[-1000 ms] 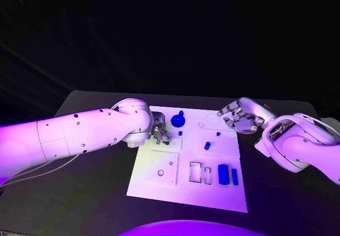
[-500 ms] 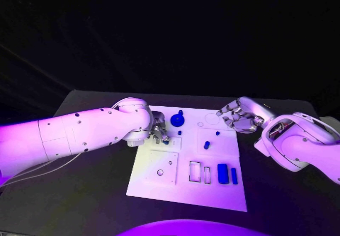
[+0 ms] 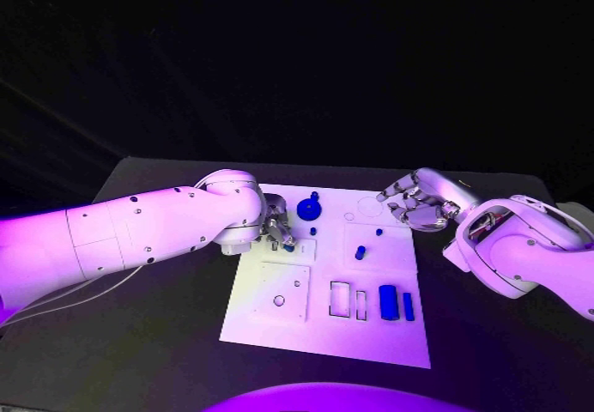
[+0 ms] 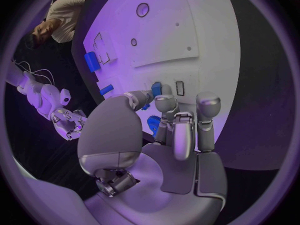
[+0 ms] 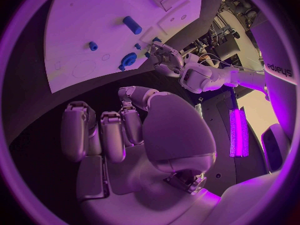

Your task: Assemble the parts on the task board

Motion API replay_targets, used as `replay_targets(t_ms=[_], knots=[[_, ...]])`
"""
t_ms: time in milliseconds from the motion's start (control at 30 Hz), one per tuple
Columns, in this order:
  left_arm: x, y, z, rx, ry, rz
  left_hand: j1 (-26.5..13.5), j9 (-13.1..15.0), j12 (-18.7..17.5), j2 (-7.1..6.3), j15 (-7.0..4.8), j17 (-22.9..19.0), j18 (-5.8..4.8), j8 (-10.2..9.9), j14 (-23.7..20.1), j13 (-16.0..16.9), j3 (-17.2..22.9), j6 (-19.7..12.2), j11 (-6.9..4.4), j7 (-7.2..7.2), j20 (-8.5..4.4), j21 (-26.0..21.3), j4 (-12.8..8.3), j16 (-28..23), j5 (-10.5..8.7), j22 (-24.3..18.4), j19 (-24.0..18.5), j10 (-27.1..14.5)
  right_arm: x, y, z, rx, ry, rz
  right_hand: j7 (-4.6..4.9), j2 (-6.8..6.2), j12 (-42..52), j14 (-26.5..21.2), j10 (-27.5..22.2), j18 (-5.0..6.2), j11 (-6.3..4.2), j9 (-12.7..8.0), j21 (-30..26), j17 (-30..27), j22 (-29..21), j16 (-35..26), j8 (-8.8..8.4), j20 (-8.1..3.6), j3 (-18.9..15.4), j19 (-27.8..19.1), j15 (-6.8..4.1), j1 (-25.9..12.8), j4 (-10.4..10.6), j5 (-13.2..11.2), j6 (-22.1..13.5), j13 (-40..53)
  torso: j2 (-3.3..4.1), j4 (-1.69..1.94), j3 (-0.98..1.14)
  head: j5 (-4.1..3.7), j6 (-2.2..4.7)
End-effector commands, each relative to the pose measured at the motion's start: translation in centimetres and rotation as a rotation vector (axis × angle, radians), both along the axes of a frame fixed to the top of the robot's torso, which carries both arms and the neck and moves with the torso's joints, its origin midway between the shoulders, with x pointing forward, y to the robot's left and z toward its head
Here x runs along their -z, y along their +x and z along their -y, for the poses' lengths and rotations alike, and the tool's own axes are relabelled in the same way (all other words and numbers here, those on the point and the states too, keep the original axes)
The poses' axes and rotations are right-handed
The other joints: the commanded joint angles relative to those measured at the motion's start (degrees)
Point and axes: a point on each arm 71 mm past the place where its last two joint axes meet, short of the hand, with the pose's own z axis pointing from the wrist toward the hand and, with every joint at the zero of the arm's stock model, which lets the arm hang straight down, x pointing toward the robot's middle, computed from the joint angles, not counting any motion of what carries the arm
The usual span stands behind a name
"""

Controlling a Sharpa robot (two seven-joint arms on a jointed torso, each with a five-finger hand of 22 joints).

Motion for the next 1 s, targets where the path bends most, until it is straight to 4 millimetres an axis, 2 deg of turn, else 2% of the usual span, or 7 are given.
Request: replay_targets(t_ms=[33, 600, 1000], knots=[[0.28, -0.11, -0.24, -0.015, 0.039, -0.026, -0.57, 1.20, -0.42, -0.01, -0.58, 13.66, -1.17, 0.33, 5.64, -0.19, 3.18, 1.94, -0.23, -2.00, -0.33, -0.01, -3.85, 0.27, -0.31, 0.18, 0.06, 0.22, -0.03, -0.07, -0.10, -0.010, -0.004, 0.008, 0.07, -0.06, -0.31, 4.48, -0.27, -0.03, -0.01, -0.02, -0.23, 8.94, 6.88, -0.37, -0.20, 0.03, -0.10, -0.53, -0.15, -0.64, -0.03, 0.12, 0.49, 2.58, 0.02, 0.03, -0.02, -0.03, -0.08], [0.24, -0.02, -0.24, -0.015, 0.046, -0.014, -1.38, 1.65, -0.53, -0.18, -0.85, 14.02, -1.28, 0.31, 5.74, -0.71, -1.20, 2.50, -0.54, -2.38, -0.58, 0.05, -1.95, 0.47, -0.31, 0.57, 0.48, 0.31, -0.04, -0.08, -0.03, -0.008, -0.003, 0.008, 0.07, -0.05, -0.35, 4.47, -0.28, -0.02, -0.01, -0.01, -0.29, 8.91, 6.86, -0.39, -0.20, 0.05, -0.27, -0.56, -0.14, -1.02, 0.11, 0.04, 0.51, 2.55, 0.00, 0.01, 0.01, 0.01, -0.03], [0.24, 0.03, -0.29, -0.016, 0.050, -0.011, -2.19, 1.80, 0.14, 0.02, -1.00, 14.43, -1.44, -0.03, 5.85, -0.47, -6.32, 3.31, -0.70, -2.59, -0.76, 0.32, 1.18, 0.70, -0.23, 1.34, 1.09, 0.55, -0.05, -0.08, 0.03, -0.006, -0.003, 0.009, 0.07, -0.12, -0.40, 4.45, -0.32, -0.01, -0.02, -0.02, -0.38, 8.85, 6.83, -0.42, -0.23, 0.06, -0.48, -0.59, -0.14, -1.34, 0.20, 0.04, 0.50, 2.50, 0.01, 0.01, 0.00, 0.05, -0.02]])
